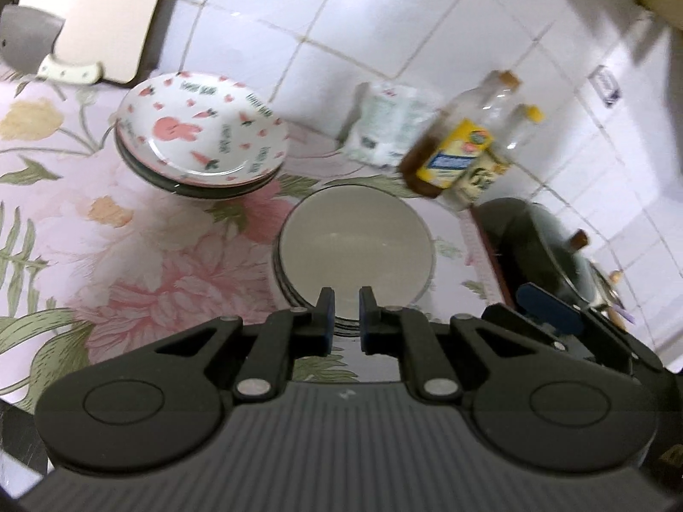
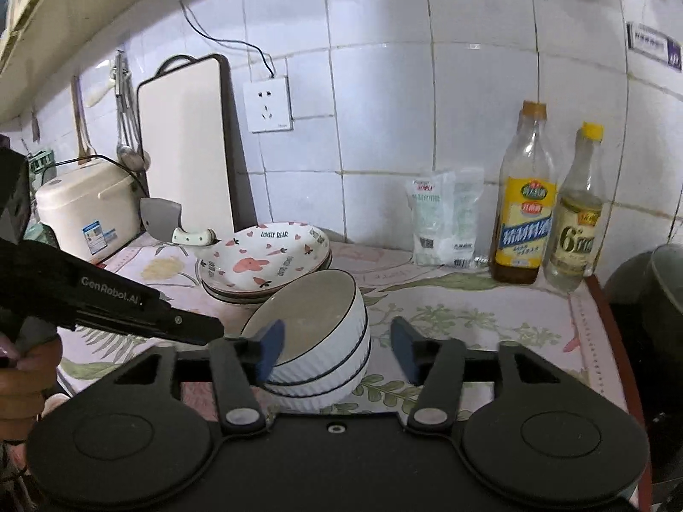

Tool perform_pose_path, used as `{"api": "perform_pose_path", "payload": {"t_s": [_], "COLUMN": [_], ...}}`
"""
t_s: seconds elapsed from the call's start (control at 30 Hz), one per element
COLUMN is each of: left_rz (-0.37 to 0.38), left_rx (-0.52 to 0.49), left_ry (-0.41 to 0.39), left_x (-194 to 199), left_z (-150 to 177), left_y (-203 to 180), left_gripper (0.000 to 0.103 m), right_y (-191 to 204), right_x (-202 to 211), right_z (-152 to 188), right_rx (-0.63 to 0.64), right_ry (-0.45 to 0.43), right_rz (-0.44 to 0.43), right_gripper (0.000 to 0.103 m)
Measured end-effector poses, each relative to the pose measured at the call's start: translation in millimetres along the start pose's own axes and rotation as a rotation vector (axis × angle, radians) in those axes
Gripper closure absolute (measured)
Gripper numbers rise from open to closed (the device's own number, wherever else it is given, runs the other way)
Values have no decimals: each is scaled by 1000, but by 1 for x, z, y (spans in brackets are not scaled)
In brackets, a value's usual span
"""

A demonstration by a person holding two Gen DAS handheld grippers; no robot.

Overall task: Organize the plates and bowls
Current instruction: 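Open both grippers to release the bowl onto the stack, then grasp the stack of three white bowls with both grippers and lift it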

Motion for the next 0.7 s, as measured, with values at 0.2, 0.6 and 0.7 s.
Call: {"api": "perform_pose_path", "payload": {"t_s": [0.2, 0.6, 0.7], "left_rz": [56, 27, 51], "left_rx": [-8, 73, 173], "left_ry": [-23, -48, -39], "left_x": [4, -22, -34], "left_z": [14, 36, 35], "left_y": [6, 40, 50], "left_gripper": [84, 48, 45], "right_y": [6, 7, 7], "right_x": [7, -43, -60], "right_z": [14, 76, 94], "right_rx": [10, 34, 79], "right_ry": [-7, 36, 28], "right_rz": [-42, -118, -105], "right_gripper": [32, 8, 8]}}
Point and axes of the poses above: each gripper's, at about its wrist camera, not at the fingertips, and x roughly against the way its jaws point, y to its left, z to its underside, the point moved 2 cm from there along -x, roughly the way its jaws point, and after that the axes turned 13 degrees about -y, right-handed, at the moved point
